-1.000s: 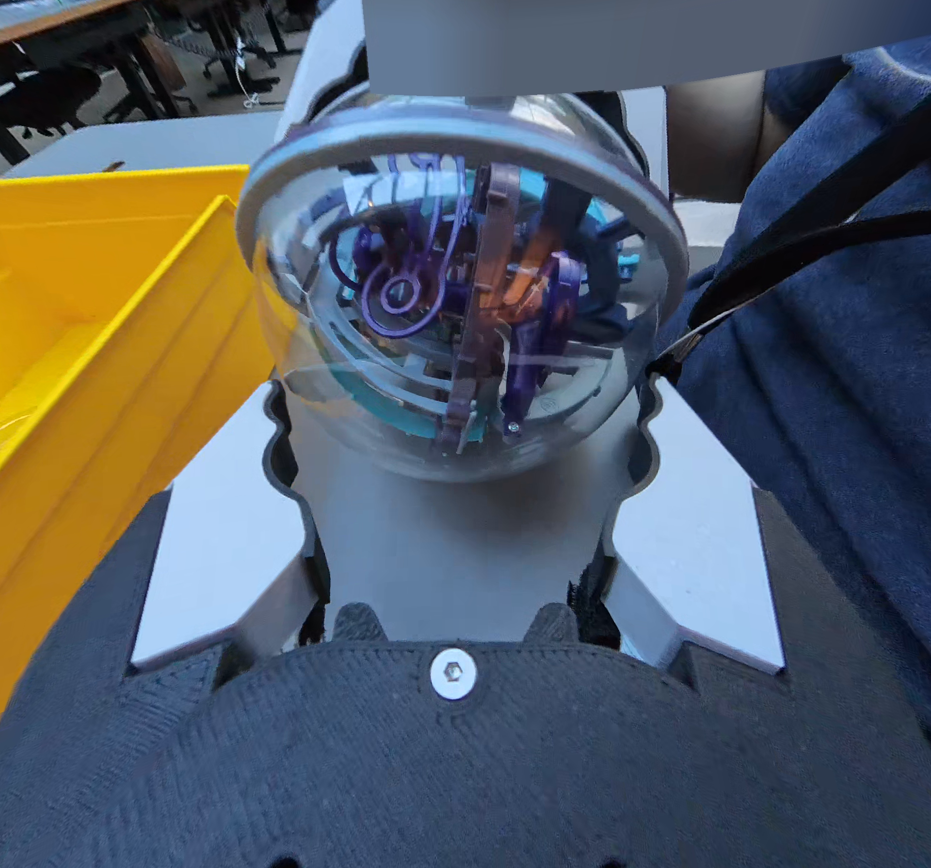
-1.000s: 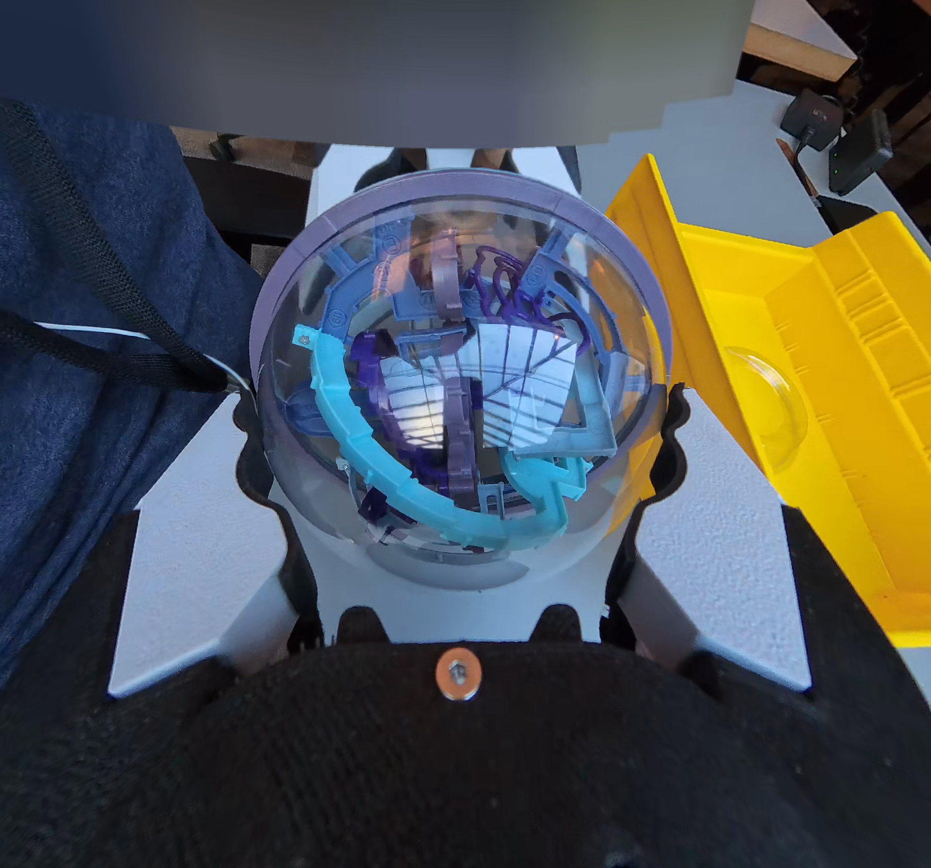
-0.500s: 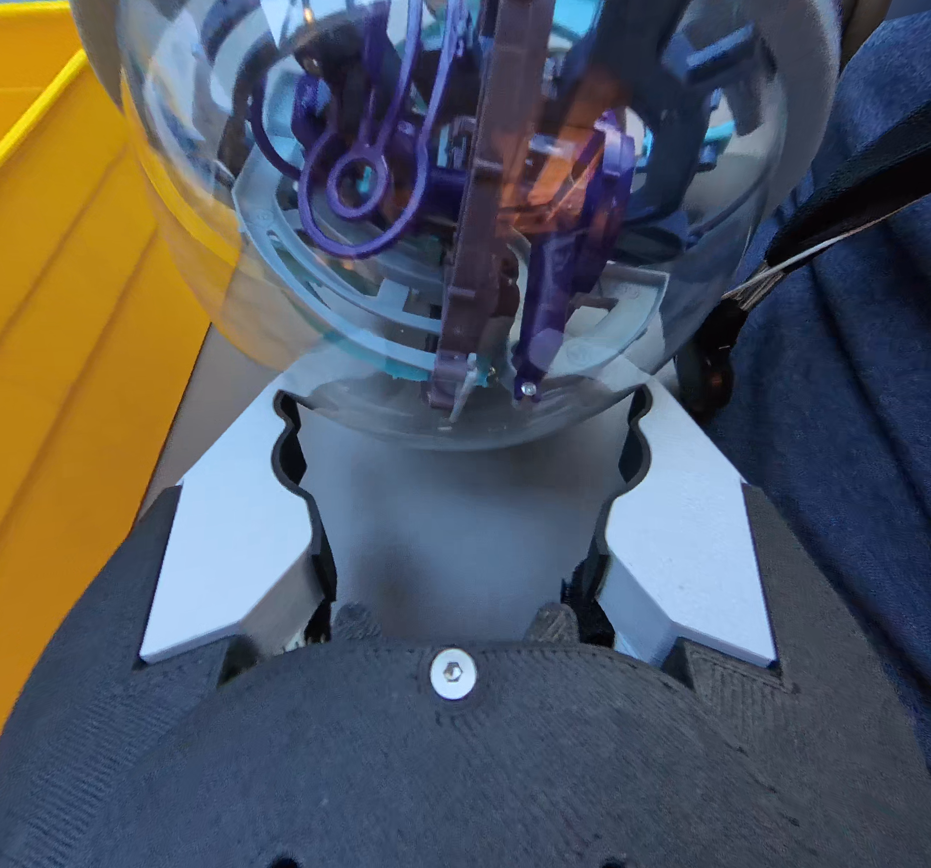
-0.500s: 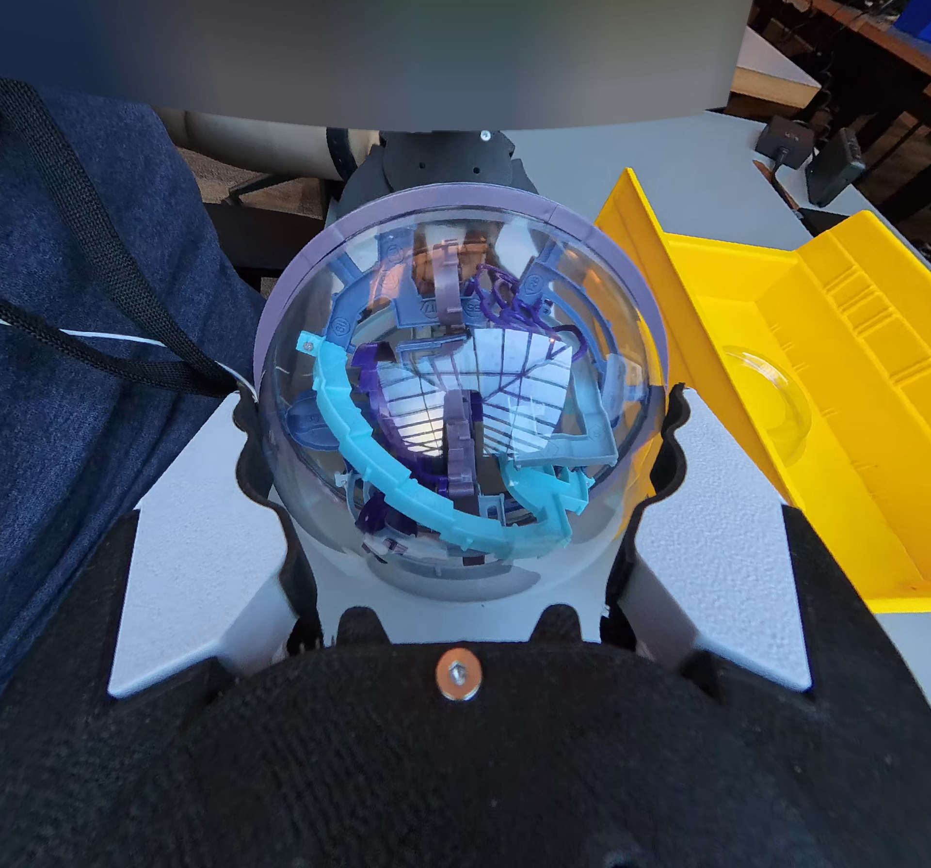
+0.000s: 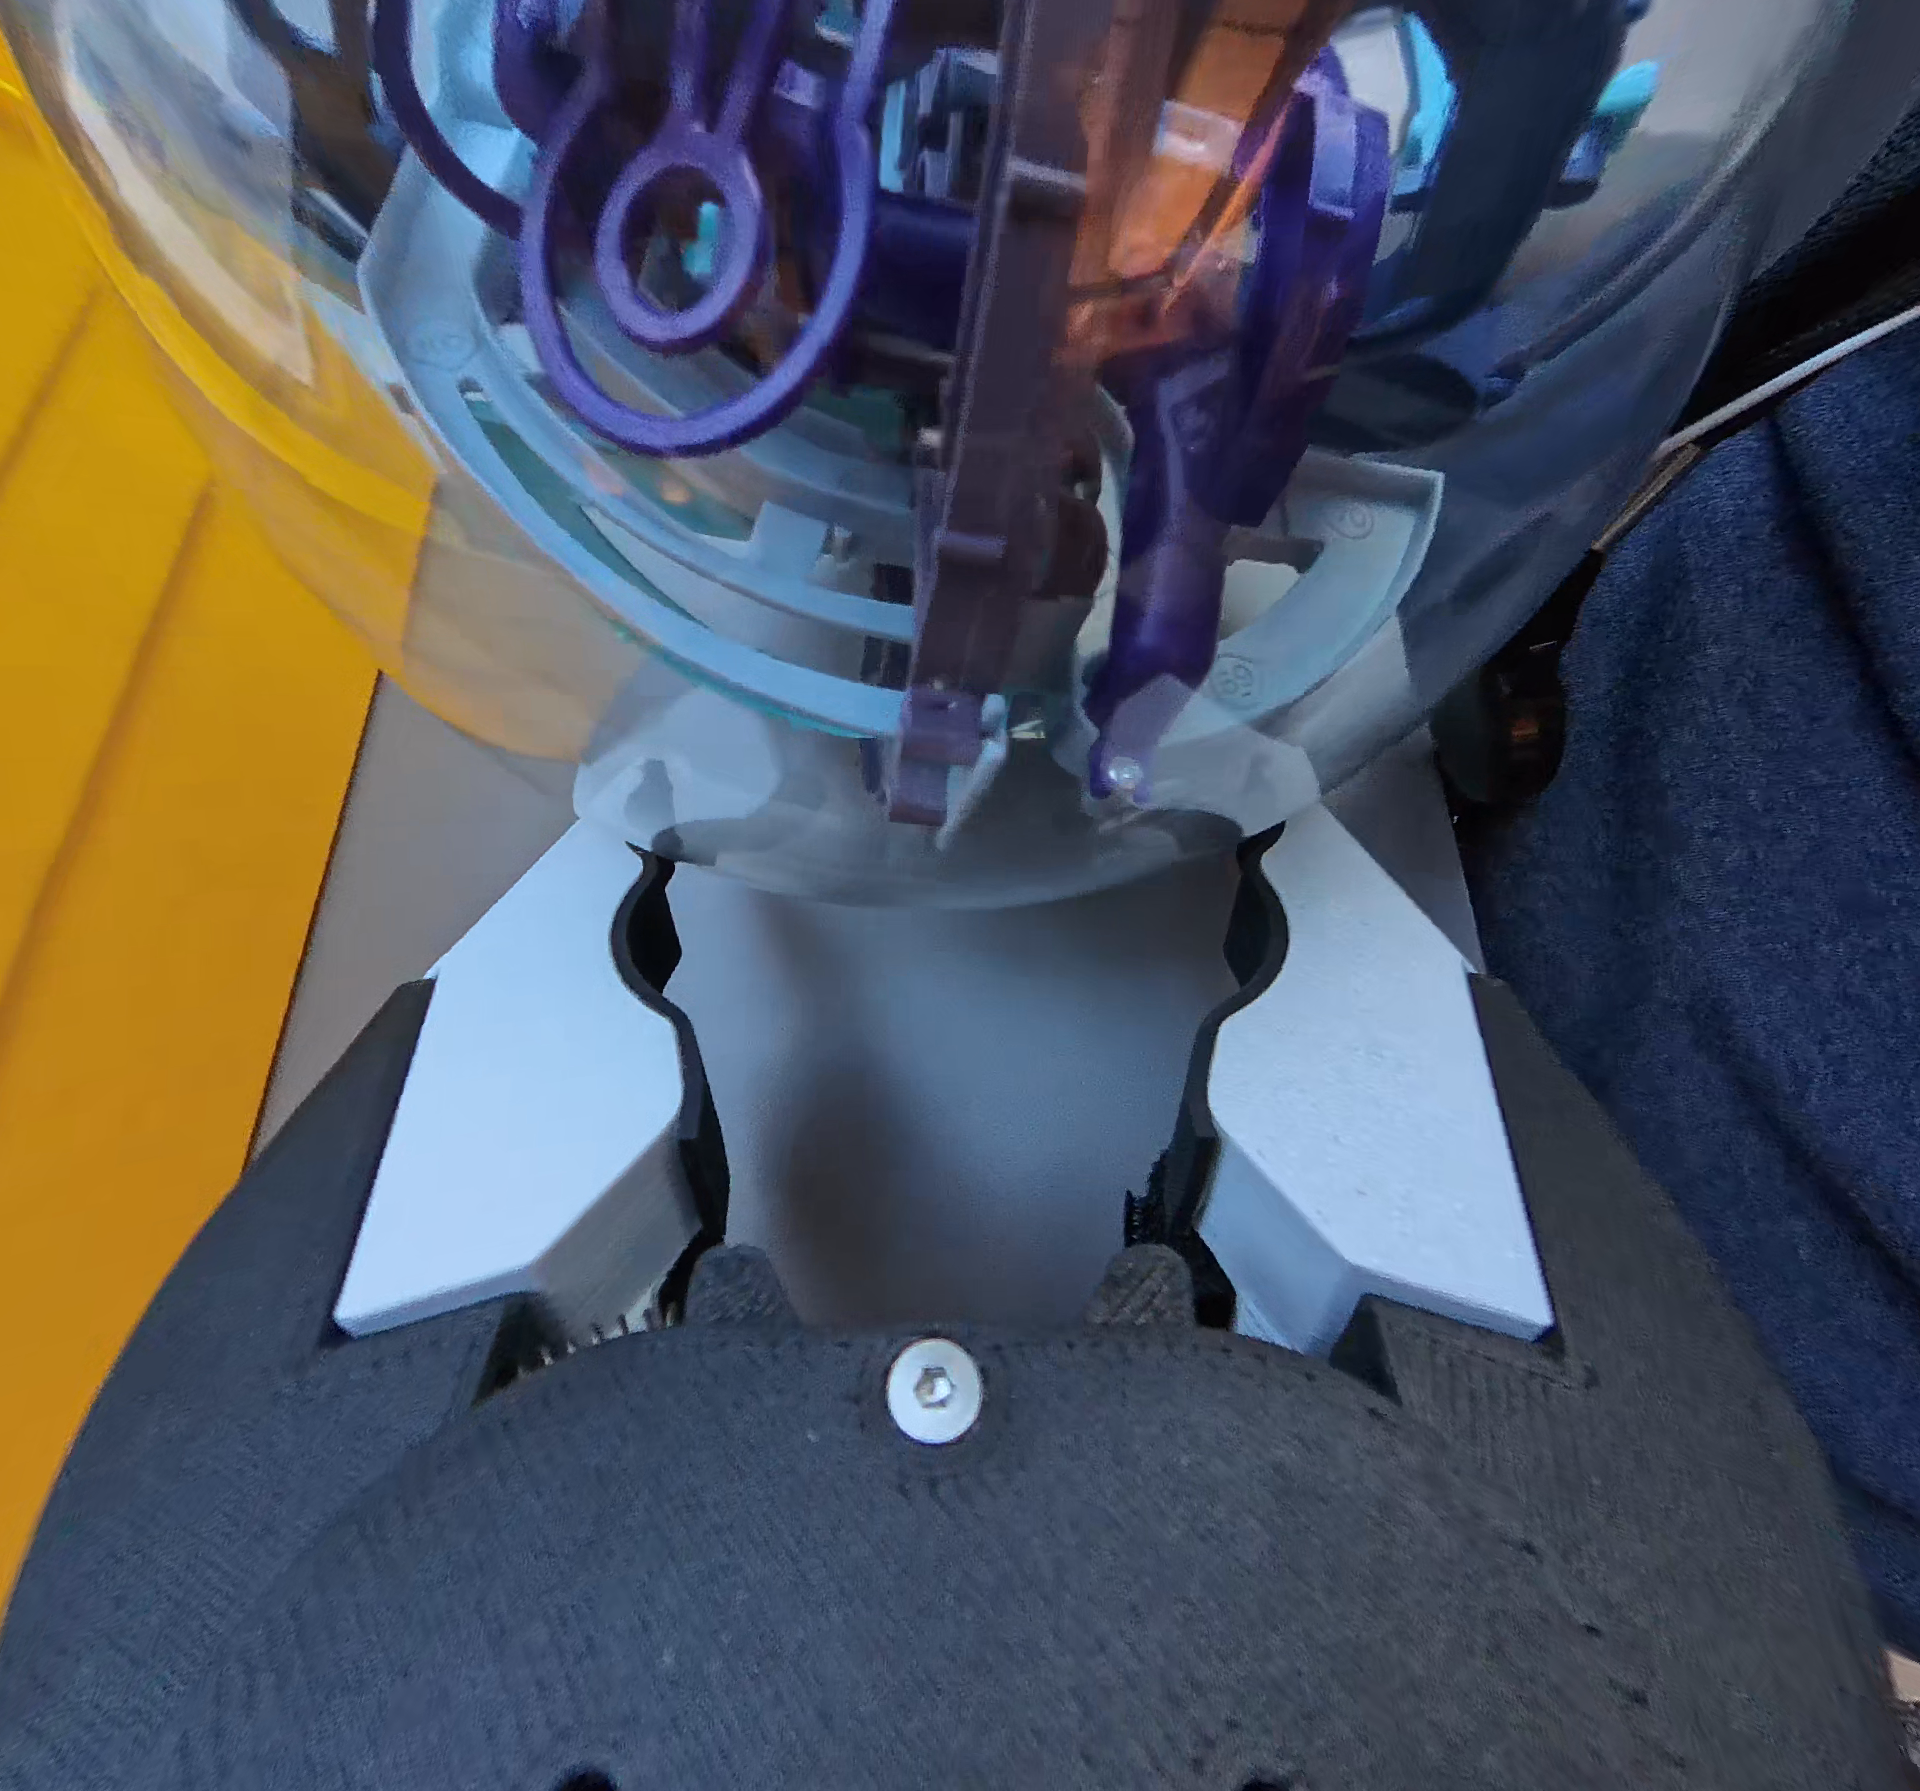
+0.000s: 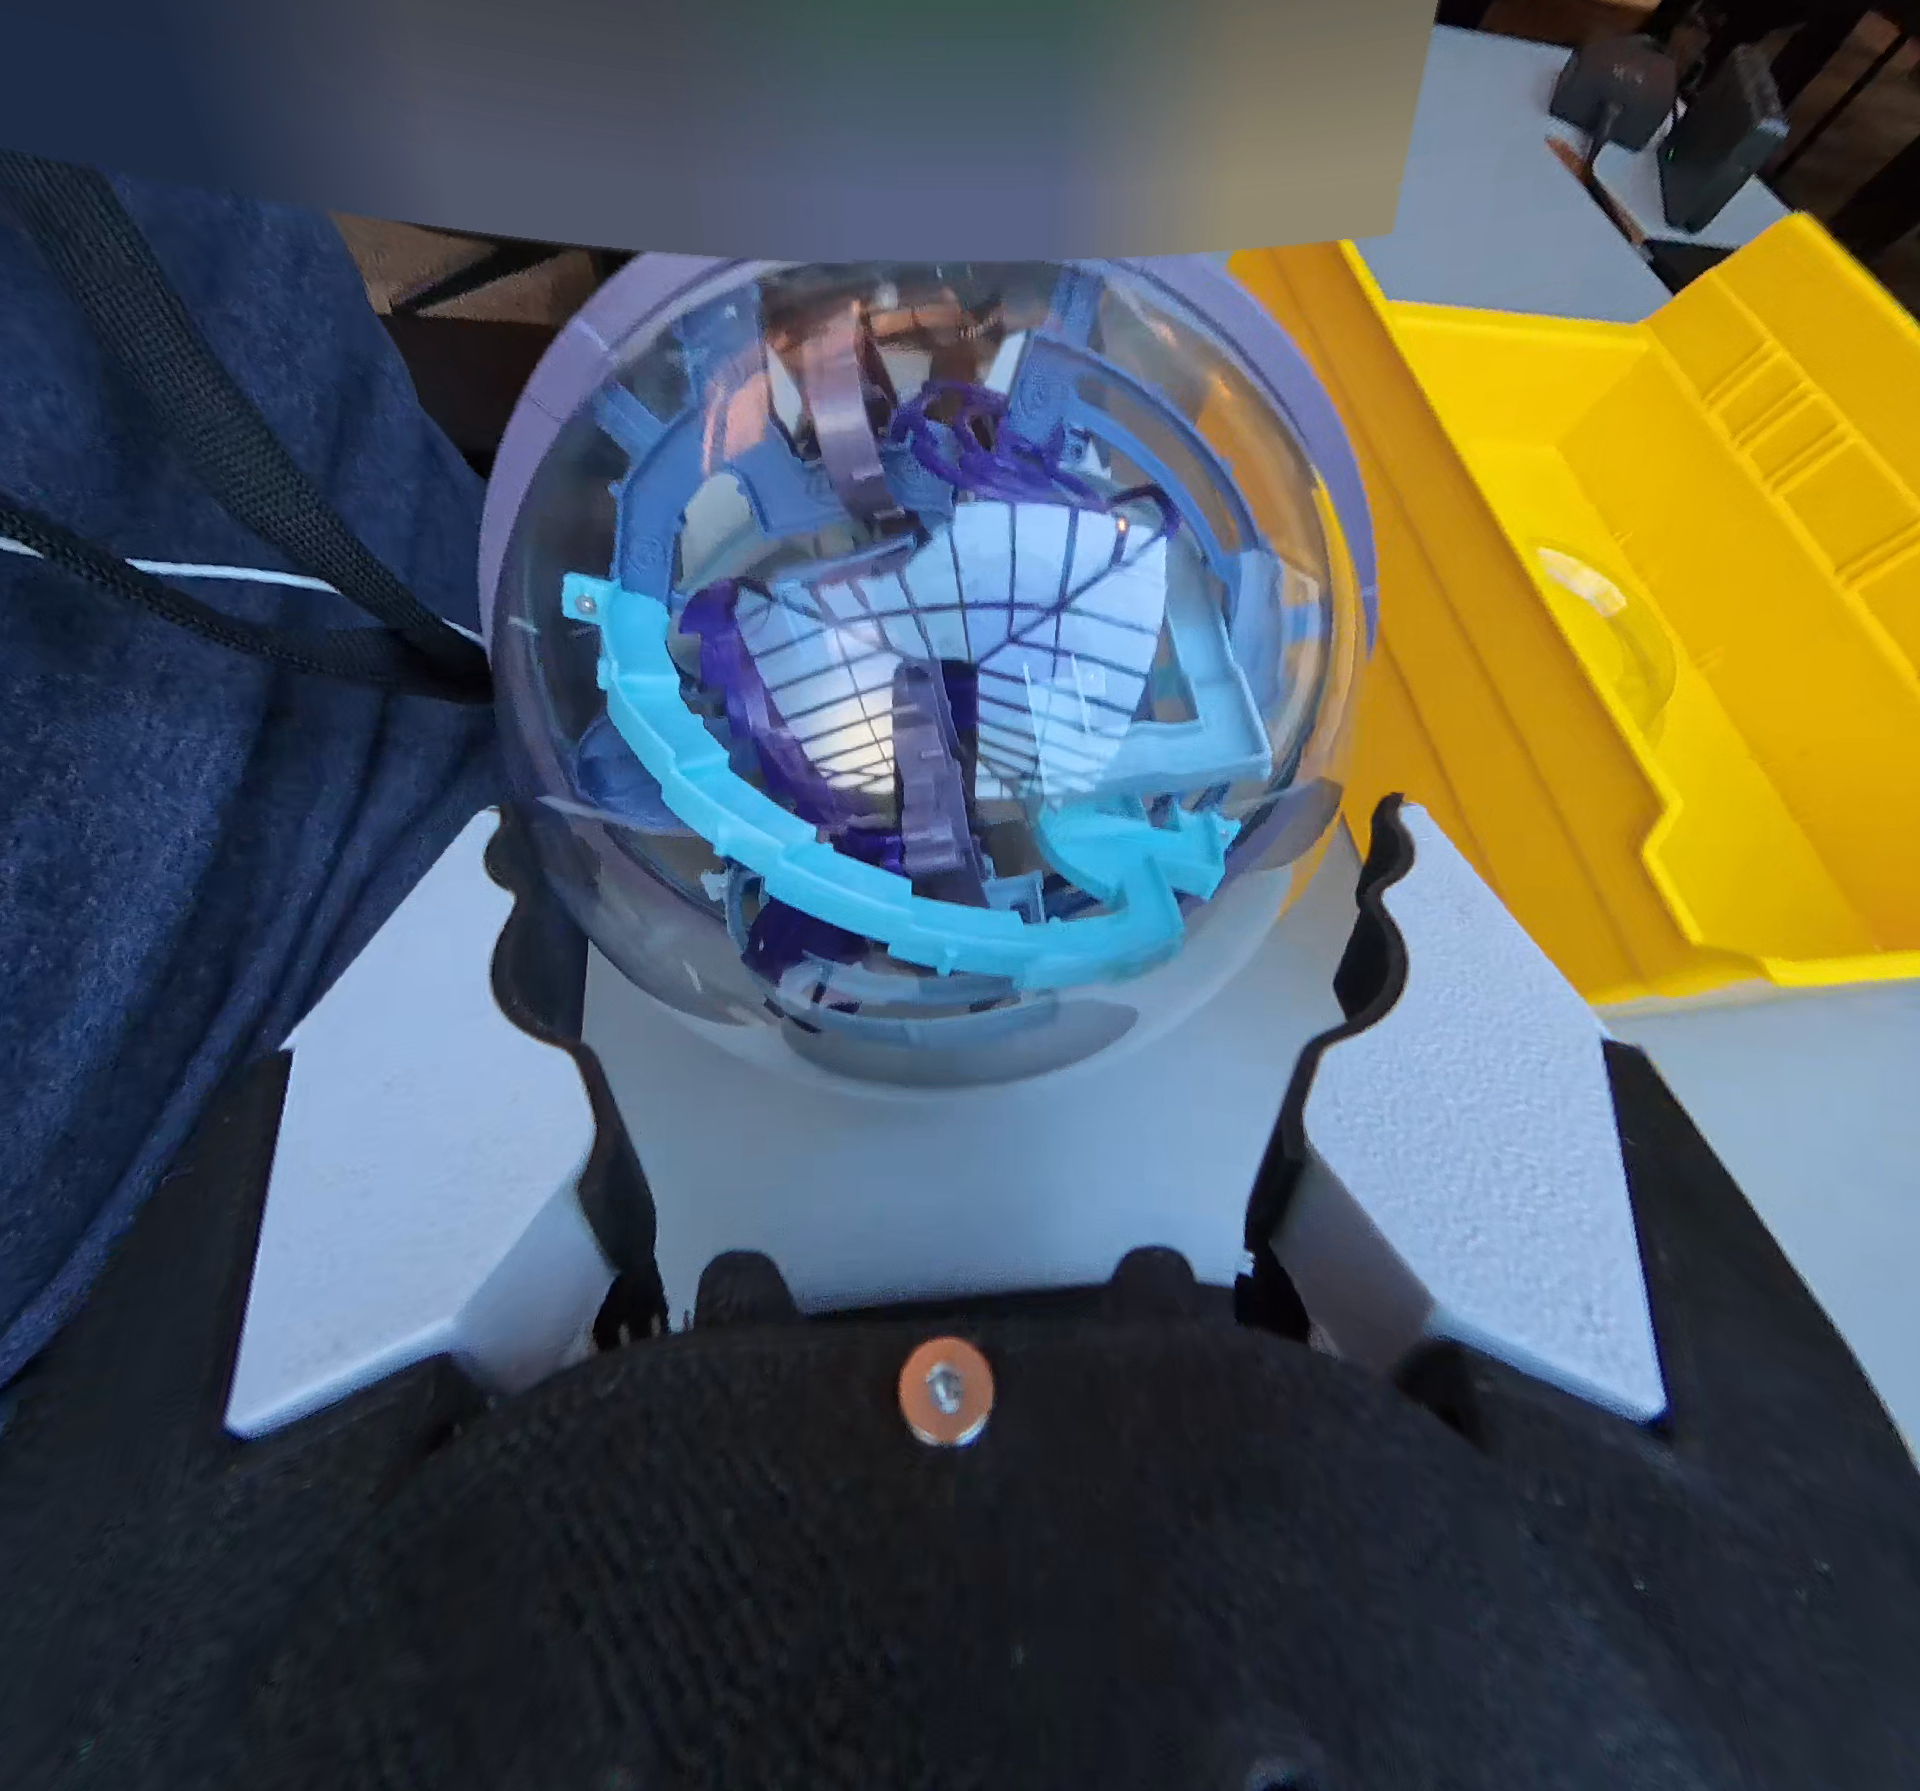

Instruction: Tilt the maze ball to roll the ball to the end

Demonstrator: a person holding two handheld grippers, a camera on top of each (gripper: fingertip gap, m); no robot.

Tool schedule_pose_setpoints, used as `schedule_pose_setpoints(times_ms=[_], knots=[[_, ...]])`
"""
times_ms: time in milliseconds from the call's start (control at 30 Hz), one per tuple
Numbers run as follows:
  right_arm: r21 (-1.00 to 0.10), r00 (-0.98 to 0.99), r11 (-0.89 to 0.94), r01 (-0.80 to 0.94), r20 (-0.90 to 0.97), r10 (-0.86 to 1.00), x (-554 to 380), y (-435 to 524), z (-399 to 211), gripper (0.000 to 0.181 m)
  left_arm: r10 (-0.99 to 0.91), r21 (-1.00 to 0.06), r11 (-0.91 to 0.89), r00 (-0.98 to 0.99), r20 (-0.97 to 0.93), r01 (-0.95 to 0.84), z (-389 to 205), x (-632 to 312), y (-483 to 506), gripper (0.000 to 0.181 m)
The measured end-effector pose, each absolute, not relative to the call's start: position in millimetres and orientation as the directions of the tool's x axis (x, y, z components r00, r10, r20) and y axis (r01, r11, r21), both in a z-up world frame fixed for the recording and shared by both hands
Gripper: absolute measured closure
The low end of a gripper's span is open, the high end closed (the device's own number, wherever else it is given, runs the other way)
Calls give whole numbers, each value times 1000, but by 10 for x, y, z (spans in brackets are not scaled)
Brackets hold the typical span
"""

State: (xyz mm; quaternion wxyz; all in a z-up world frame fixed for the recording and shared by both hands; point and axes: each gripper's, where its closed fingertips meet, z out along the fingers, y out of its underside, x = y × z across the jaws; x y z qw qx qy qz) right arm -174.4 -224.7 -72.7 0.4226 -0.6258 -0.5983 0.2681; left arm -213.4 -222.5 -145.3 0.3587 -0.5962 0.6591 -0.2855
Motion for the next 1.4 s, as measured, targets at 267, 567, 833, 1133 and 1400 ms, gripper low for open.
schedule_pose_setpoints(times_ms=[267,567,833,1133,1400], knots=[[-827,131,21,561,114,985,-1700,-2270,-899,29,-998,-849,41,-61,-10,-526,-1346,-2078,-2311,56],[-868,112,-36,495,23,993,-1749,-2174,-905,28,-996,-872,-82,7,90,-482,-1268,-1977,-2267,32],[-858,107,-33,512,26,994,-1754,-2140,-931,26,-994,-872,-102,21,104,-479,-1268,-1967,-2242,30],[-829,94,10,560,75,993,-1738,-2128,-957,25,-997,-872,-72,39,61,-484,-1277,-1964,-2226,30],[-809,82,55,585,126,989,-1717,-2130,-986,25,-999,-872,-49,39,34,-487,-1281,-1961,-2232,29]])
